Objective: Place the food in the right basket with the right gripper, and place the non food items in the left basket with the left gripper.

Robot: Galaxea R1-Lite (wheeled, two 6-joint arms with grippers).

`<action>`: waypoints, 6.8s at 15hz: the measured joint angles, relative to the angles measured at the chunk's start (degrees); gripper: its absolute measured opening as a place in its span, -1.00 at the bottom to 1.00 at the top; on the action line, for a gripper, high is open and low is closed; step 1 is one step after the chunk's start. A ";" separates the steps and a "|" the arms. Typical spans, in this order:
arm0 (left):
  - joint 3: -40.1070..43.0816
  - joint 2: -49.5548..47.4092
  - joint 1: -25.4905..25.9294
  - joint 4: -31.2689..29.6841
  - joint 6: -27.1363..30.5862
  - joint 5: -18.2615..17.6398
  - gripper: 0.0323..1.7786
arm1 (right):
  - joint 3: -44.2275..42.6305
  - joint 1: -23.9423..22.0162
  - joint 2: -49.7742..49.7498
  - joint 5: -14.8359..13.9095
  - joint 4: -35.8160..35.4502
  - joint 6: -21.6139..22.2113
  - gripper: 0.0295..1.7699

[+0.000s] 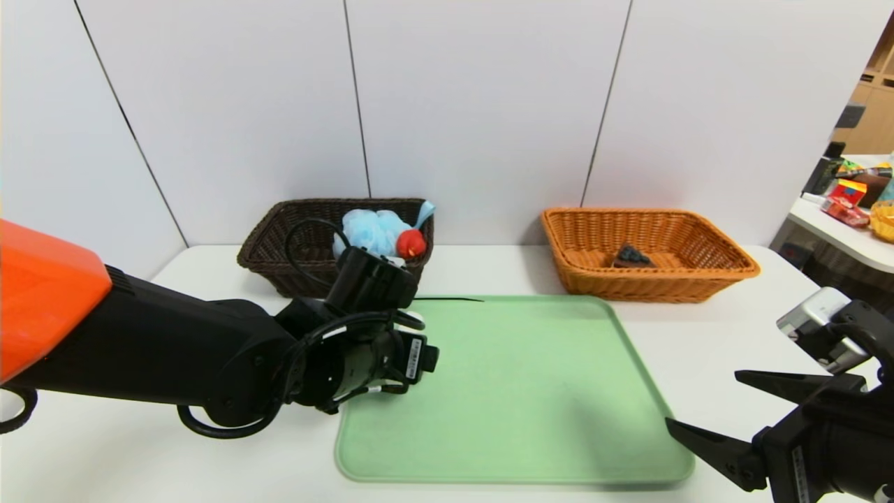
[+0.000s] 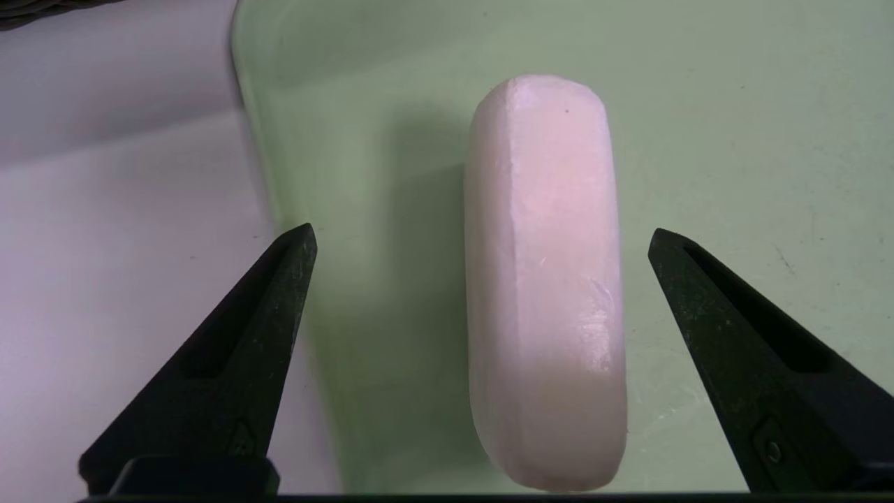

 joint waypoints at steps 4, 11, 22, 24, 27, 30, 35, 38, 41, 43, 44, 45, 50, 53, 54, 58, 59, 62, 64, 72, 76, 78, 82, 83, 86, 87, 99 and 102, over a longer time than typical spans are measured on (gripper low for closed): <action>0.05 0.30 0.61 0.00 -0.17 0.02 0.90 | -0.07 0.00 0.05 0.00 0.00 -0.13 0.91; 0.07 0.56 0.79 0.02 -0.33 1.24 -0.03 | 0.00 0.00 -0.05 0.00 0.05 -0.13 0.91; 0.27 -2.84 0.46 -1.00 0.46 1.49 -0.44 | 0.45 0.00 0.06 0.09 0.05 -0.13 0.92; 0.27 -5.75 -0.06 -0.95 1.73 2.69 -0.44 | 0.45 0.00 0.20 0.55 0.05 -0.13 0.92; 0.27 -10.93 -0.85 -0.84 4.95 5.03 -0.44 | 0.33 0.00 0.44 0.77 -0.02 -0.29 0.92; -0.63 -15.54 0.24 -0.91 10.14 6.69 -0.44 | -0.09 0.02 0.66 0.77 -0.06 -0.51 0.92; -9.18 -17.63 9.34 -0.26 16.90 5.23 -0.44 | -0.11 0.11 0.74 0.77 -0.02 -0.83 0.92; -16.76 -15.04 15.76 0.60 19.75 1.51 -0.44 | -0.07 0.17 0.57 0.78 0.02 -0.87 0.92; -24.65 -10.47 20.07 4.53 20.30 -1.30 -0.44 | -0.11 0.45 0.41 0.78 0.00 -0.84 0.92; -29.53 -7.49 21.77 8.01 20.36 -2.62 -0.44 | -0.11 0.94 0.37 0.78 0.00 -0.84 0.92; -32.59 -5.90 22.44 10.41 20.36 -3.17 -0.44 | 0.06 1.27 0.30 0.80 0.02 -0.84 0.92; -35.45 -4.55 23.04 12.69 20.36 -3.78 -0.44 | 0.15 1.38 0.20 0.78 0.02 -0.83 0.92; -51.42 3.75 25.09 29.48 20.35 -6.46 -0.44 | 0.41 1.57 -0.20 0.80 0.07 -0.73 0.92; -54.31 7.81 25.28 36.50 19.83 -7.30 -0.44 | 0.44 1.60 -0.24 0.78 0.05 -0.73 0.92; -54.50 8.78 25.31 36.95 19.75 -7.34 -0.44 | 0.45 1.60 -0.24 0.80 0.05 -0.73 0.92; -55.00 12.35 25.83 36.58 19.55 -7.34 -0.44 | 0.56 1.60 -0.22 0.80 0.05 -0.73 0.92; -55.03 13.09 26.05 36.47 19.49 -7.39 -0.44 | 0.65 1.60 -0.20 0.80 0.05 -0.73 0.92; -54.99 15.06 26.82 34.71 19.47 -7.41 -0.44 | 0.78 1.60 -0.06 0.78 0.07 -0.73 0.92; -54.69 16.30 27.49 34.61 19.36 -7.41 -0.44 | 0.78 1.60 0.02 0.80 0.07 -0.73 0.92; -49.04 18.12 27.84 28.28 19.22 -7.30 -0.44 | 1.19 1.66 0.35 0.80 0.05 -0.73 0.92; -48.41 18.12 27.84 27.43 19.58 -7.09 -0.44 | 1.27 1.68 0.37 0.80 0.05 -0.73 0.92; -48.30 18.09 27.84 26.48 19.71 -7.03 -0.12 | 1.55 1.68 0.37 0.85 0.05 -0.73 0.92; -47.20 17.90 27.84 23.91 19.72 -7.08 0.29 | 1.66 1.68 0.41 0.88 0.05 -0.73 0.92; -47.01 17.65 27.84 23.93 19.72 -7.08 0.37 | 1.66 1.68 0.41 0.88 0.05 -0.73 0.92; -45.79 15.56 27.78 23.97 19.86 -7.14 0.55 | 1.82 1.68 0.46 0.88 0.02 -0.73 0.92; -44.87 14.34 27.65 23.97 19.91 -7.20 0.59 | 1.88 1.68 0.48 0.88 0.05 -0.71 0.92; -17.13 -14.19 25.88 19.01 20.10 -10.92 0.84 | -0.07 1.35 1.44 0.69 -0.02 -1.15 0.92; -9.72 -21.80 25.83 17.26 19.94 -10.90 0.86 | -2.26 0.63 1.84 0.61 -0.02 -2.30 0.92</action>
